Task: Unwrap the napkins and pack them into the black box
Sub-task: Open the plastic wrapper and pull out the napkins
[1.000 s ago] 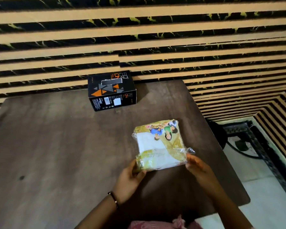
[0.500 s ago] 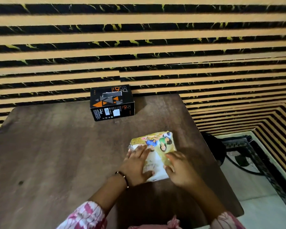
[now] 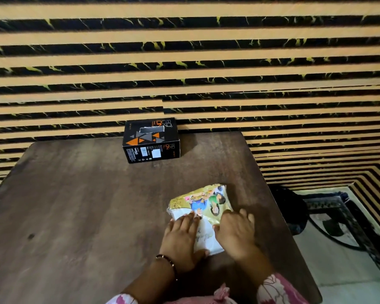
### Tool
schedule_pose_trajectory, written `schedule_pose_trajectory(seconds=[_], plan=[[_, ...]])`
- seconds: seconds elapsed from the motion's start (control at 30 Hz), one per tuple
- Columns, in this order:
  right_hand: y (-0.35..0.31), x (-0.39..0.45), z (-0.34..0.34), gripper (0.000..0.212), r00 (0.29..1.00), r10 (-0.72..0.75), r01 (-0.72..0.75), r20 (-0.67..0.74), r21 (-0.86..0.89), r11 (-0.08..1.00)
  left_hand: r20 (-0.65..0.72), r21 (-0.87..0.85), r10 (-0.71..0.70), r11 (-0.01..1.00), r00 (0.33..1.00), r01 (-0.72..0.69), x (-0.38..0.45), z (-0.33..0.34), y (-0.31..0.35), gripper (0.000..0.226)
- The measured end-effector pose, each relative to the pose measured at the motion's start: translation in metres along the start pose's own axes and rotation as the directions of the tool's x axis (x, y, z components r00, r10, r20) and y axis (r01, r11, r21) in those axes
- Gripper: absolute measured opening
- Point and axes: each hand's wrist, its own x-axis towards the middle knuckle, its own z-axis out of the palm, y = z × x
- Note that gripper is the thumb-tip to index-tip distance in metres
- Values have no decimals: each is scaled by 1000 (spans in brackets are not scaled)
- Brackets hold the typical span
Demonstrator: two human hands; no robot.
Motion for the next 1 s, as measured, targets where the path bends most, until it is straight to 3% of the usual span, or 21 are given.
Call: schedule_pose_trajectory(seconds=[0.23, 0.4, 0.73, 0.83, 0.93, 1.0], plan=[[14, 5, 11, 21, 998, -39, 32, 45, 154, 988, -59, -9, 43, 999, 997, -44, 26, -31, 2, 71], [18, 2, 13, 11, 1000, 16, -22, 23, 283, 959, 148, -3, 216, 976, 965, -218, 56, -29, 2, 81], [20, -8, 18, 14, 996, -58, 74, -66, 289, 955, 161, 11, 203, 978, 966, -207, 61, -14, -2, 89], [23, -8, 17, 6, 999, -18, 34, -49, 340, 940, 151, 6, 198, 979, 969, -202, 62, -10, -3, 88], [25, -4, 14, 23, 1000, 16, -21, 18, 323, 946, 148, 5, 193, 981, 970, -196, 62, -8, -4, 88], [24, -2, 13, 18, 1000, 0, -7, 19, 358, 934, 148, 4, 193, 981, 970, -196, 62, -8, -4, 87]])
